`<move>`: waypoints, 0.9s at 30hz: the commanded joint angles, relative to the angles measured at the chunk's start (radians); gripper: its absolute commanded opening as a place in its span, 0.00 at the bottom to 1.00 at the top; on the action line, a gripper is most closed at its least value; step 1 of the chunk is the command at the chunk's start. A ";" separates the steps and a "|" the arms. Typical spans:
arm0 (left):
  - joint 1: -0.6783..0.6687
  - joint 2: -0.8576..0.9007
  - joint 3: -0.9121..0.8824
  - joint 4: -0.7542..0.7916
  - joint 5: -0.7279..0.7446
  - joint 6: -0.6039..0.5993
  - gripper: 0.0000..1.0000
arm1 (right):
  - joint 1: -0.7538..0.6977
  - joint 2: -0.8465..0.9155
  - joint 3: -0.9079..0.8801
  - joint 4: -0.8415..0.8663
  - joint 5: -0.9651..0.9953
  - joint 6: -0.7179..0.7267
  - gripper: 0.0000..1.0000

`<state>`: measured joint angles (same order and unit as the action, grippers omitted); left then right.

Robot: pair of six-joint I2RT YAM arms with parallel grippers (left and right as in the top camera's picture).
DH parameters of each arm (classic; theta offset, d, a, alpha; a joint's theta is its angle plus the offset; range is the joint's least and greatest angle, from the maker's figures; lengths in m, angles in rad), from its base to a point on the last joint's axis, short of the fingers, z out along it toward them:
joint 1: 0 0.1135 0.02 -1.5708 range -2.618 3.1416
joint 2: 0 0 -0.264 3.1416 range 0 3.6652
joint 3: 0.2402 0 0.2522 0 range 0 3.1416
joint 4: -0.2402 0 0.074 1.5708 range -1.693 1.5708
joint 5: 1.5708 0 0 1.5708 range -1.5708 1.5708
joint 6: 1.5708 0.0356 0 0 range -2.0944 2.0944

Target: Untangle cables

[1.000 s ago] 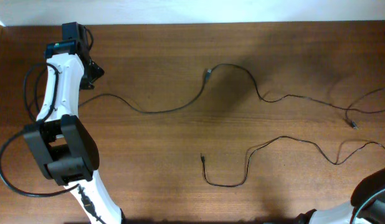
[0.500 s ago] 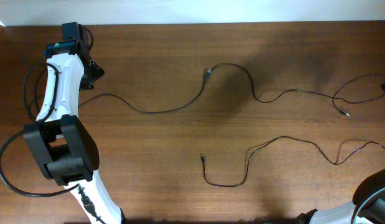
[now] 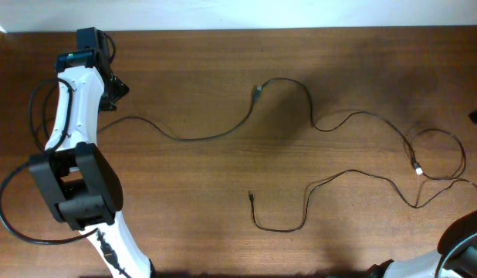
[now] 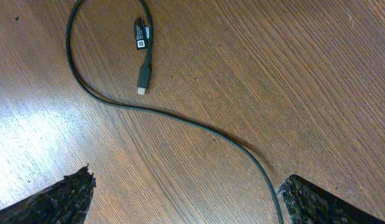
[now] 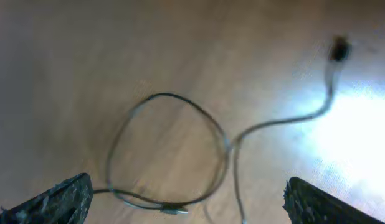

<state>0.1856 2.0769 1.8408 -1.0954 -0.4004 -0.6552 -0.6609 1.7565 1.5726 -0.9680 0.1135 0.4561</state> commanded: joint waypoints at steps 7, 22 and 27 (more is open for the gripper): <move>0.000 -0.024 -0.004 -0.001 -0.004 -0.010 0.99 | 0.150 0.052 -0.032 0.084 -0.211 -0.396 0.99; 0.000 -0.024 -0.004 -0.001 -0.004 -0.010 0.99 | 0.190 0.392 -0.032 0.116 -0.208 -0.316 0.29; 0.000 -0.024 -0.004 -0.001 -0.004 -0.010 0.99 | 0.188 0.391 -0.031 0.109 -0.279 -0.317 0.04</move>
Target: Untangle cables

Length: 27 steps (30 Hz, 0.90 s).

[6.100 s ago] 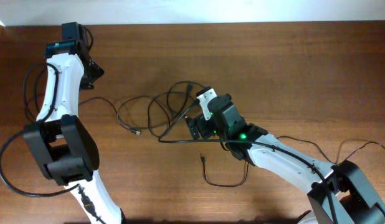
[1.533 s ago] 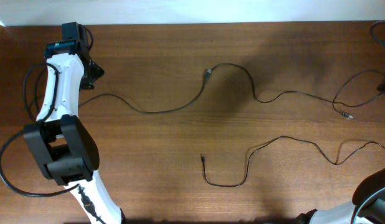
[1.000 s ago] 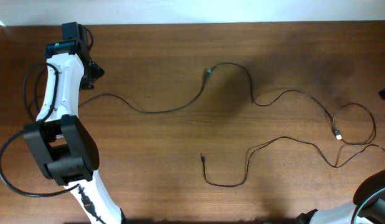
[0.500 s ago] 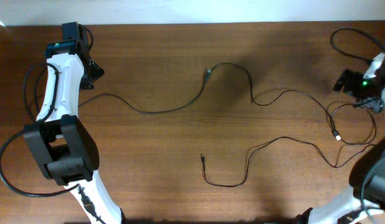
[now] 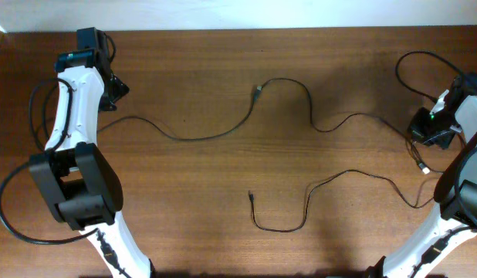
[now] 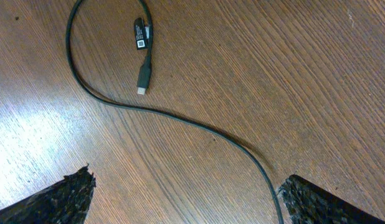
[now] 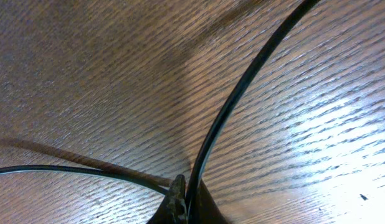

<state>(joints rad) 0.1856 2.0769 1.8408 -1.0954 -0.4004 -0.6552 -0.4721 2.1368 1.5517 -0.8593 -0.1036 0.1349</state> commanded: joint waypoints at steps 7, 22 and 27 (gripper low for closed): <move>0.000 -0.024 -0.004 -0.001 -0.004 -0.010 0.99 | -0.119 -0.066 0.012 -0.041 -0.679 0.004 0.04; 0.000 -0.024 -0.004 -0.001 -0.004 -0.010 0.99 | -0.388 -0.218 0.012 0.030 -0.251 0.066 0.04; 0.000 -0.024 -0.004 -0.001 -0.004 -0.010 0.99 | -0.457 -0.217 0.012 0.031 -0.146 0.065 0.04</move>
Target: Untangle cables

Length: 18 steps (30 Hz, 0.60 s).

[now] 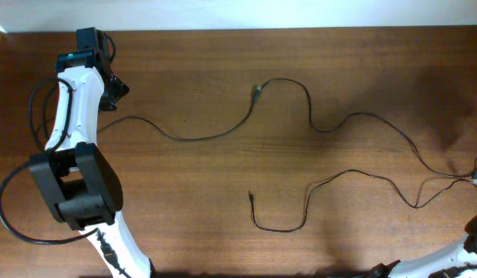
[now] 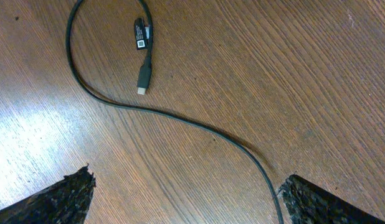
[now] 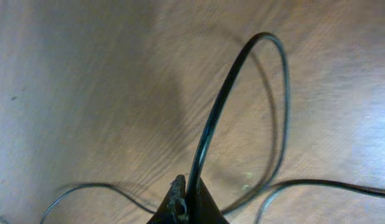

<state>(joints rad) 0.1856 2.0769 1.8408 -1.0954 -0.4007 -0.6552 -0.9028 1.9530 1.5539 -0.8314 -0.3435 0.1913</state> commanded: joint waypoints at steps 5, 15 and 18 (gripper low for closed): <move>0.000 -0.024 -0.004 -0.001 -0.003 -0.010 0.99 | -0.053 -0.034 0.010 0.039 0.231 0.132 0.04; 0.001 -0.024 -0.004 -0.001 -0.004 -0.010 0.99 | -0.053 -0.034 0.010 0.034 0.125 0.183 0.99; 0.000 -0.024 -0.004 -0.001 -0.003 -0.010 0.99 | -0.045 -0.034 0.010 0.016 -0.054 0.095 0.99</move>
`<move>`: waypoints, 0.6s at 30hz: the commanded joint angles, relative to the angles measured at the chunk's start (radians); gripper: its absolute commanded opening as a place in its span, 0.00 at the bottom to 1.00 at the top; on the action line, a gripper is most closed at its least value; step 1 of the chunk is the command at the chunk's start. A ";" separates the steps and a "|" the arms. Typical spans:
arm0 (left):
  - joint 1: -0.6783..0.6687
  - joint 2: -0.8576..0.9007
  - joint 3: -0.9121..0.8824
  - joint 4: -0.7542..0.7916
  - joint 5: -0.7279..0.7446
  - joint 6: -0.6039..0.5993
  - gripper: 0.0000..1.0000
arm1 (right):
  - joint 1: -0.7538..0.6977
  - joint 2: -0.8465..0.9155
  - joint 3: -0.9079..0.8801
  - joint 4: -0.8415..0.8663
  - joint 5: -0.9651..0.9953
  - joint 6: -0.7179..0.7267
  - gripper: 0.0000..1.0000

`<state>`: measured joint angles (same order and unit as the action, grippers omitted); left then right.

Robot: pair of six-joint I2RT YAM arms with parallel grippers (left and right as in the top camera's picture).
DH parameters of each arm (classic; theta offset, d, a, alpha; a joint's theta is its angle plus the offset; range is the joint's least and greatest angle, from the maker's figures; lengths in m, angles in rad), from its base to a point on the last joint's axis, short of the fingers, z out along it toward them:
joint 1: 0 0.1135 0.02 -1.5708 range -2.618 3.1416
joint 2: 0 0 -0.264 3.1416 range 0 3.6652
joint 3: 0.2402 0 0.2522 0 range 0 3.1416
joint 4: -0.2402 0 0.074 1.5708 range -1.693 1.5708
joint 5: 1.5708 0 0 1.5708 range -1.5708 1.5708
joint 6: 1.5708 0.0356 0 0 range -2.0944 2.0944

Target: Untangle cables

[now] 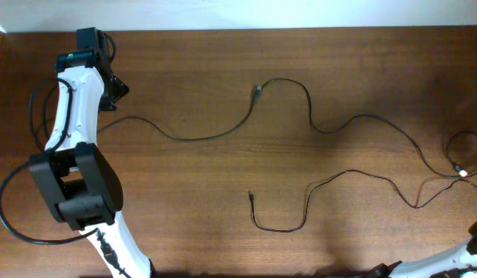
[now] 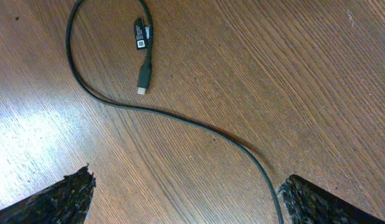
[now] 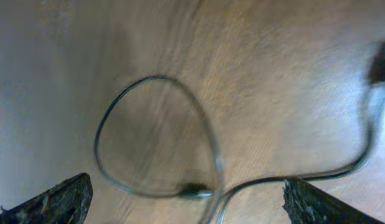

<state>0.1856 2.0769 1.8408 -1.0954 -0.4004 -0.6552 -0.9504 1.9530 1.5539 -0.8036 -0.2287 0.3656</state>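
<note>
Thin black cables lie on the brown table (image 1: 192,62). One cable (image 1: 177,139) runs from the left arm past a plug (image 1: 256,91) and on to a loop (image 1: 464,137) with a white-tipped plug (image 1: 460,171) at the right edge. A second cable (image 1: 346,172) curls from its free end (image 1: 250,195) toward the right. My left gripper (image 2: 187,177) is open low over a labelled plug end (image 2: 142,74), with the cable (image 2: 199,127) passing by its right finger. My right gripper (image 3: 187,182) is open above the blurred loop and its plug (image 3: 194,188); the overhead view does not show it.
The left arm (image 1: 72,108) stretches along the table's left side up to the far left corner. Another dark plug (image 3: 382,68) lies at the right of the right wrist view. The two cables cross near the right edge (image 1: 447,179).
My right gripper was shut on the cable and held it up; now it is open and the cable lies in a loop on the table at the right edge. The left arm has not moved.
First my right gripper hung open over the loop at the right. Then it was shut on the cable low at the table. Then it held the cable raised, stretched to the right edge. Now the cable is released, its loop lying further right than at first.
</note>
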 commanded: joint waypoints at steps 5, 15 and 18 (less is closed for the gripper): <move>0.000 -0.024 -0.004 -0.001 -0.004 -0.010 0.99 | 0.194 -0.034 0.010 -0.055 -0.183 -0.363 0.99; 0.000 -0.024 -0.004 -0.001 -0.004 -0.010 0.99 | 0.760 -0.026 0.008 0.153 0.043 -0.298 0.99; 0.000 -0.024 -0.004 -0.001 -0.004 -0.010 0.99 | 0.878 0.009 0.008 0.196 0.129 -0.298 0.99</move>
<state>0.1856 2.0769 1.8408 -1.0954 -0.4004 -0.6556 -0.1246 1.9530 1.5539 -0.6182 -0.1997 0.0532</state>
